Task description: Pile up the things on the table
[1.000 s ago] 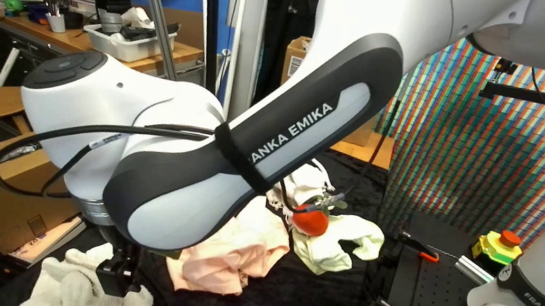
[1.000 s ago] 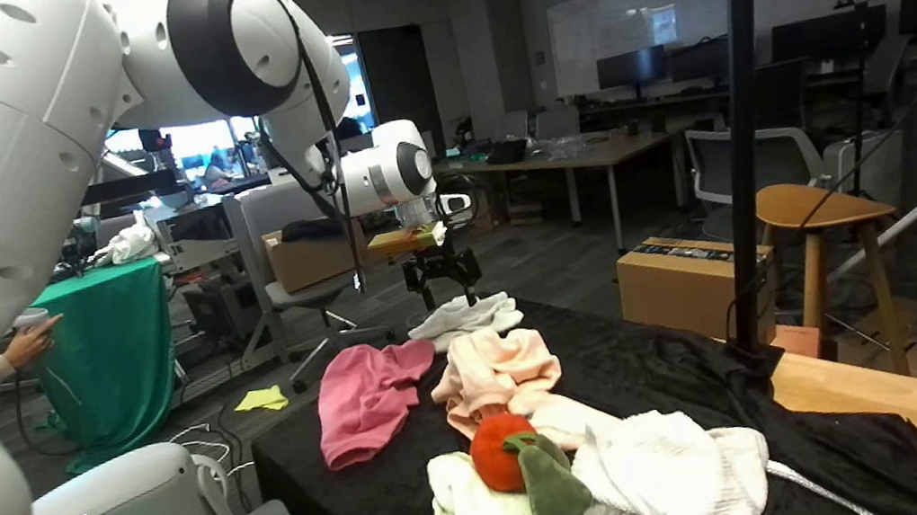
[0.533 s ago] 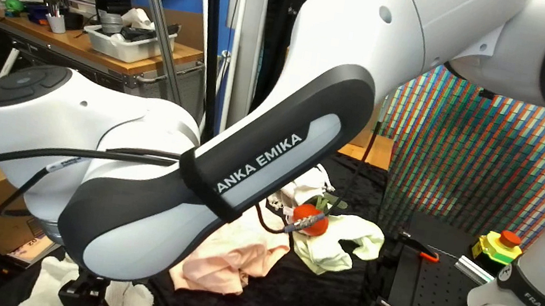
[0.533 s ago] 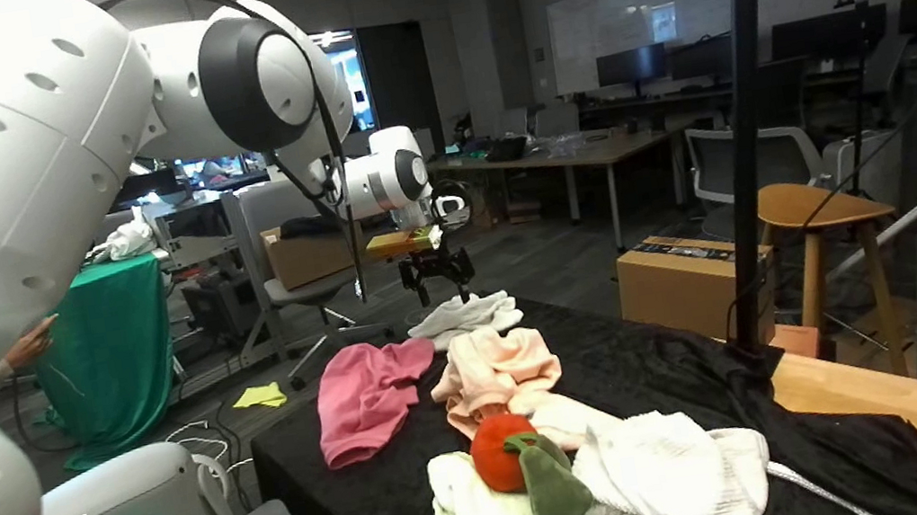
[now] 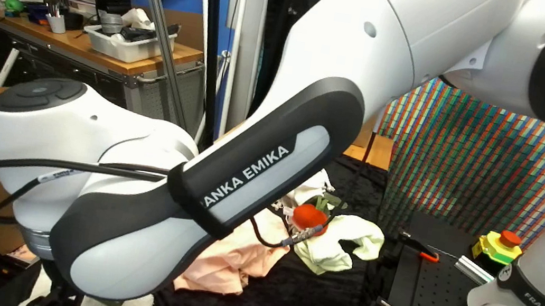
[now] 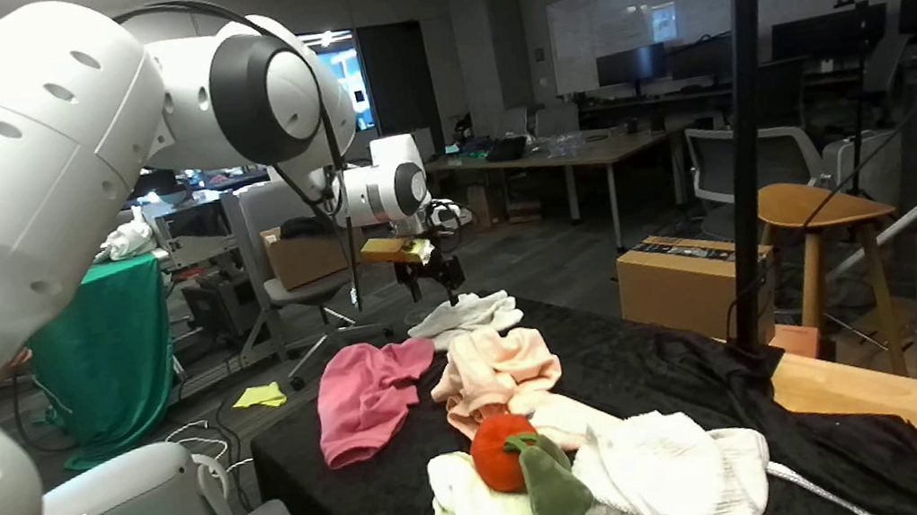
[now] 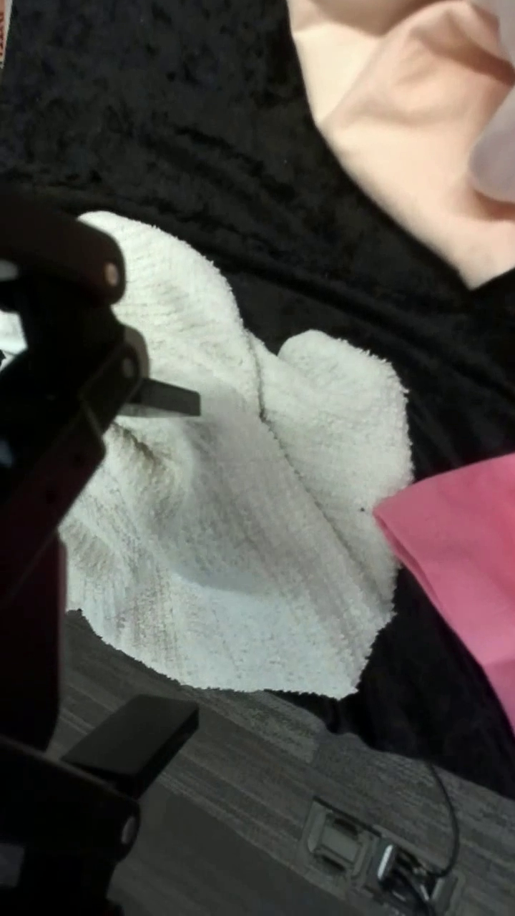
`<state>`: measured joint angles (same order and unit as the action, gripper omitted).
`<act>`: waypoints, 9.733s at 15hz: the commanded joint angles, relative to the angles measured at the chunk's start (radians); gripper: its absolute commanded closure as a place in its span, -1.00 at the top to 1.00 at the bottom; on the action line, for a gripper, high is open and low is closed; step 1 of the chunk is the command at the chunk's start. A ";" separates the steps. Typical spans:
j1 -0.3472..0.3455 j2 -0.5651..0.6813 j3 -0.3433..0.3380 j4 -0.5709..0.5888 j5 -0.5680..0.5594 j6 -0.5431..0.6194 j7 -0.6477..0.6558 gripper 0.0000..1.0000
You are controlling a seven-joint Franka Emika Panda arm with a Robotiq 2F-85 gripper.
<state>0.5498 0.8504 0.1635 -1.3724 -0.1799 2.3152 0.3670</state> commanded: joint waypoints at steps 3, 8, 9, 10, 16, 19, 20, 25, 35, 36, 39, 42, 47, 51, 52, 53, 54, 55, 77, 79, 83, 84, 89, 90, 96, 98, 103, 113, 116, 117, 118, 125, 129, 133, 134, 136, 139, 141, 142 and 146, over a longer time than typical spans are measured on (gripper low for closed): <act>0.044 0.007 -0.084 -0.052 -0.022 0.158 0.089 1.00; 0.090 0.010 -0.164 -0.092 -0.051 0.198 0.110 1.00; 0.097 0.009 -0.171 -0.099 -0.055 0.204 0.115 1.00; 0.102 0.006 -0.177 -0.108 -0.056 0.209 0.120 1.00; 0.122 0.001 -0.177 -0.121 -0.037 0.219 0.133 1.00; 0.124 0.001 -0.175 -0.118 -0.032 0.212 0.136 0.46; 0.121 0.001 -0.172 -0.117 -0.028 0.209 0.135 0.32; 0.115 -0.003 -0.169 -0.115 -0.019 0.202 0.135 -0.48; 0.138 -0.066 -0.171 -0.138 -0.035 0.165 0.136 -0.91; 0.145 -0.084 -0.178 -0.148 -0.043 0.163 0.143 -0.90; 0.163 -0.144 -0.203 -0.183 -0.062 0.173 0.172 -0.90; 0.188 -0.240 -0.256 -0.243 -0.105 0.192 0.245 -0.90; 0.194 -0.447 -0.333 -0.396 -0.240 0.220 0.446 -0.90; 0.139 -0.621 -0.322 -0.546 -0.355 0.203 0.576 -0.90; 0.115 -0.673 -0.306 -0.598 -0.377 0.198 0.593 -0.90; 0.091 -0.714 -0.292 -0.640 -0.403 0.194 0.618 -0.90; 0.063 -0.758 -0.271 -0.681 -0.416 0.177 0.629 -0.91; 0.031 -0.793 -0.247 -0.720 -0.424 0.163 0.634 -0.91; -0.396 -1.022 0.006 -1.065 -0.179 -0.036 0.654 -0.01; -0.398 -1.018 0.010 -1.065 -0.170 -0.037 0.654 0.31; -0.386 -1.009 0.030 -1.054 -0.165 -0.043 0.638 0.93; -0.381 -1.000 0.039 -1.046 -0.162 -0.041 0.628 0.99; -0.340 -0.911 0.105 -0.987 -0.174 -0.021 0.561 1.00; -0.329 -0.882 0.118 -0.973 -0.181 -0.010 0.544 1.00; -0.262 -0.728 0.142 -0.879 -0.167 0.061 0.365 1.00; -0.241 -0.674 0.137 -0.836 -0.168 0.064 0.316 1.00; -0.200 -0.554 0.114 -0.737 -0.162 0.057 0.221 1.00; -0.113 -0.358 0.042 -0.569 -0.124 0.005 0.173 1.00; -0.088 -0.318 0.013 -0.532 -0.131 -0.014 0.180 1.00; -0.078 -0.306 0.002 -0.521 -0.138 -0.022 0.185 1.00; -0.065 -0.297 -0.013 -0.510 -0.151 -0.032 0.193 1.00; -0.019 -0.256 -0.085 -0.449 -0.210 -0.084 0.219 1.00; -0.013 -0.234 -0.100 -0.426 -0.230 -0.099 0.231 1.00; -0.012 -0.213 -0.106 -0.409 -0.229 -0.109 0.236 0.98; -0.011 -0.210 -0.108 -0.406 -0.229 -0.112 0.238 0.49; -0.013 -0.205 -0.109 -0.400 -0.225 -0.120 0.240 0.40; -0.017 -0.211 -0.114 -0.401 -0.224 -0.122 0.249 -0.13; -0.021 -0.216 -0.119 -0.402 -0.222 -0.124 0.255 -0.40; -0.022 -0.218 -0.122 -0.403 -0.224 -0.124 0.261 -0.57; -0.031 -0.255 -0.138 -0.430 -0.224 -0.132 0.292 -0.88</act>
<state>0.5182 0.6260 0.0407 -1.7982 -0.3916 2.2084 0.6242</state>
